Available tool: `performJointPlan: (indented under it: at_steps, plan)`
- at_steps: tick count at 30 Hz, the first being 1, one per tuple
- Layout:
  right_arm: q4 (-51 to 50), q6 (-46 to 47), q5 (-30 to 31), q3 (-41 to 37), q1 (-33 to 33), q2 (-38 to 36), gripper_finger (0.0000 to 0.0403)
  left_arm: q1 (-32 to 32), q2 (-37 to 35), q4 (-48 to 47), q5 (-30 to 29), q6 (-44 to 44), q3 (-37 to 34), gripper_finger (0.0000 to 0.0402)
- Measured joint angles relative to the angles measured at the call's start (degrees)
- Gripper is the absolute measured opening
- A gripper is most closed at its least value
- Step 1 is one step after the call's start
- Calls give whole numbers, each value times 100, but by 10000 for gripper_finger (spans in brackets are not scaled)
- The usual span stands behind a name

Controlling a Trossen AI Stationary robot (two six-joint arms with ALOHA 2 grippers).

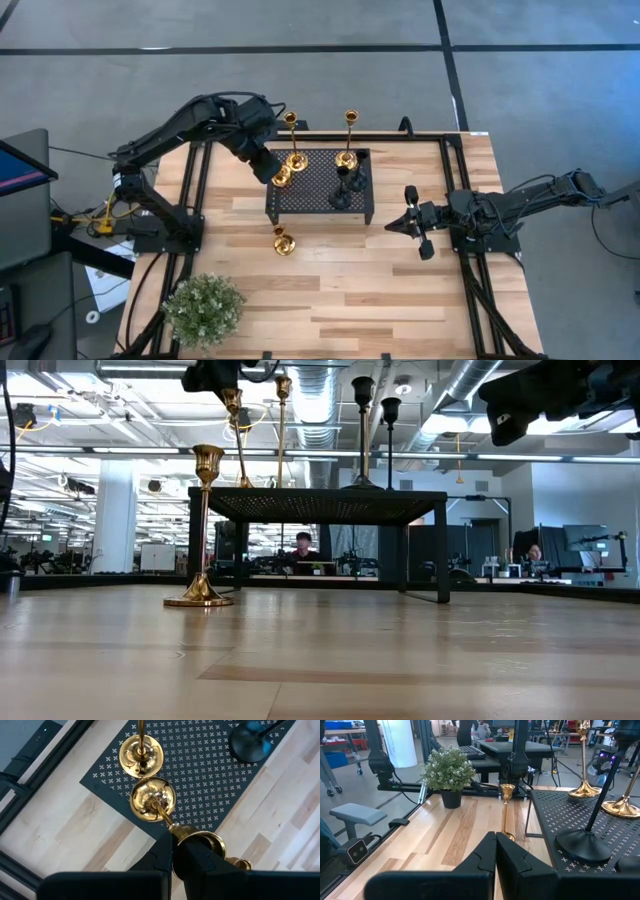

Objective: Pick & Place candle stick holders
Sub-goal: Put the golden candle holder on the shelf

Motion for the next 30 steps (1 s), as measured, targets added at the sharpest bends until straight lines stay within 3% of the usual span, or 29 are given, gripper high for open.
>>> performJointPlan:
  at_steps: [8,23,30]
  plan:
    - [-20,-2,1,0,0,0,0,71,99,-82,391,-30,0,16]
    - [-21,-2,2,0,2,0,0,71,99,-118,407,-54,0,17]
    - [-21,-2,0,2,2,0,0,71,99,-50,-16,-48,0,41]
